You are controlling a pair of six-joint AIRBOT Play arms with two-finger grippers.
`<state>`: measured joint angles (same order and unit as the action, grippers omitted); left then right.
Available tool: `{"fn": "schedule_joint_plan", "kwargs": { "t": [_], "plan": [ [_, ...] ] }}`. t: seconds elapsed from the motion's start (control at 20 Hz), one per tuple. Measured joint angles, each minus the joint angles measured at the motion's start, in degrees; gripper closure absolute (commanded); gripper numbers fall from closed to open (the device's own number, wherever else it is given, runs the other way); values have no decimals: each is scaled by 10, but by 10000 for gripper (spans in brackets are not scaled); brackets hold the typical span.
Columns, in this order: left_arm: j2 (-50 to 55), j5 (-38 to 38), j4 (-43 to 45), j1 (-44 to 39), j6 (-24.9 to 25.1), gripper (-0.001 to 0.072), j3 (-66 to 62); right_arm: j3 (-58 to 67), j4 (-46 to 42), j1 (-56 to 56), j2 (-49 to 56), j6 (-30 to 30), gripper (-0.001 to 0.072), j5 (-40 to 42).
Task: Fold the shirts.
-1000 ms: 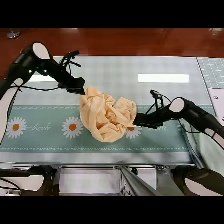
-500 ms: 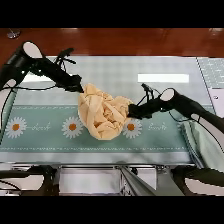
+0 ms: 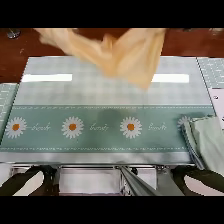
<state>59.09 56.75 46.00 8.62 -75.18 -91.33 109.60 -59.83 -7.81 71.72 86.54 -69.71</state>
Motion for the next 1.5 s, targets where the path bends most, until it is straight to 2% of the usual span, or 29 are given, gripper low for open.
{"fn": "schedule_joint_plan", "kwargs": {
  "t": [0.25,0.5,0.7,0.9,1.05,1.2,1.45,1.5],
  "plan": [
    [-146,-24,33,106,21,685,-10,80,-97,3,-132,-4,685,-53],
    [-260,37,137,155,15,685,18,78,-173,3,-224,9,685,-116],
    [-331,65,180,152,1,685,129,-10,-201,3,-268,27,685,-160],
    [-369,84,193,128,-19,685,296,-176,-201,3,-288,40,685,-165],
    [-365,77,163,106,-27,685,421,-314,-231,4,-279,55,686,-108],
    [-330,36,130,75,-24,685,520,-394,-257,22,-220,80,684,-26],
    [-171,-70,97,22,-21,677,572,-403,-175,79,-65,86,684,81],
    [-132,-81,92,14,-20,551,564,-393,-147,90,-32,82,563,91]
  ]
}}
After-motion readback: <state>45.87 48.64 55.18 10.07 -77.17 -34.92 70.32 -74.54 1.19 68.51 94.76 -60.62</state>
